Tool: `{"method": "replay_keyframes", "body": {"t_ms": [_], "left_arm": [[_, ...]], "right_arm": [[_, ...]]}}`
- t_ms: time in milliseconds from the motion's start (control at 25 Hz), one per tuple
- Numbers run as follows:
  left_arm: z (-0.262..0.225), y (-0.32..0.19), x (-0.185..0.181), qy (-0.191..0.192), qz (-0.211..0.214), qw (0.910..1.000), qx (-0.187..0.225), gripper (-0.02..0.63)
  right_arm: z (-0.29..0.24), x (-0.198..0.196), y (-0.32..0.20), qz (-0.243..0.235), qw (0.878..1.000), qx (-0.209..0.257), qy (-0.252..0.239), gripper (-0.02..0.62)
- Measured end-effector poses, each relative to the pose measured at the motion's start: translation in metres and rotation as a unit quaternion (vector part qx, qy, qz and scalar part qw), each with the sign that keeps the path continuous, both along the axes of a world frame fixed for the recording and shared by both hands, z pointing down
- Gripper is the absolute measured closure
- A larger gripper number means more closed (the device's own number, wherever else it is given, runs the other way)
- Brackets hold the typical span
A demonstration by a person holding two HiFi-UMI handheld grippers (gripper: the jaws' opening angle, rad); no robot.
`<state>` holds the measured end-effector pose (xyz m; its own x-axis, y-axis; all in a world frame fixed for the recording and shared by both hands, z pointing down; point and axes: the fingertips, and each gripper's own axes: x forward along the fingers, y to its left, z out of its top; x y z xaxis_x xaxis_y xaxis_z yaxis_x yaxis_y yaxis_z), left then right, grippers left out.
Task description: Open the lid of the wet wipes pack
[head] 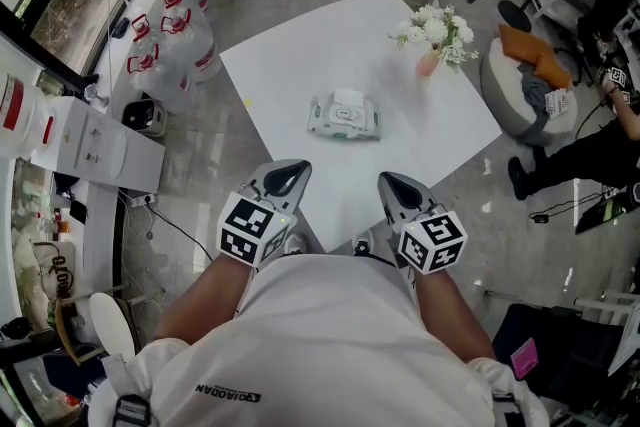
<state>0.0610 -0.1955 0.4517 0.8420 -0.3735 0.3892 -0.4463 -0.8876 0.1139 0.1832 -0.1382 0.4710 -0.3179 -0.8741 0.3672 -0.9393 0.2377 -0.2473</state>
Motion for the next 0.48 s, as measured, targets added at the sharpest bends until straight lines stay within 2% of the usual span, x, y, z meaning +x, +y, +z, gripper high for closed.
{"method": "replay_keyframes", "body": {"t_ms": [480], "left_arm": [[-0.0003,-0.0011,0.0060,-0.004,0.005,1.0000,0.000,0.598]], "right_arm": [[-0.0012,0.0025,-0.0029,-0.006,1.000,-0.001,0.005,0.591]]}}
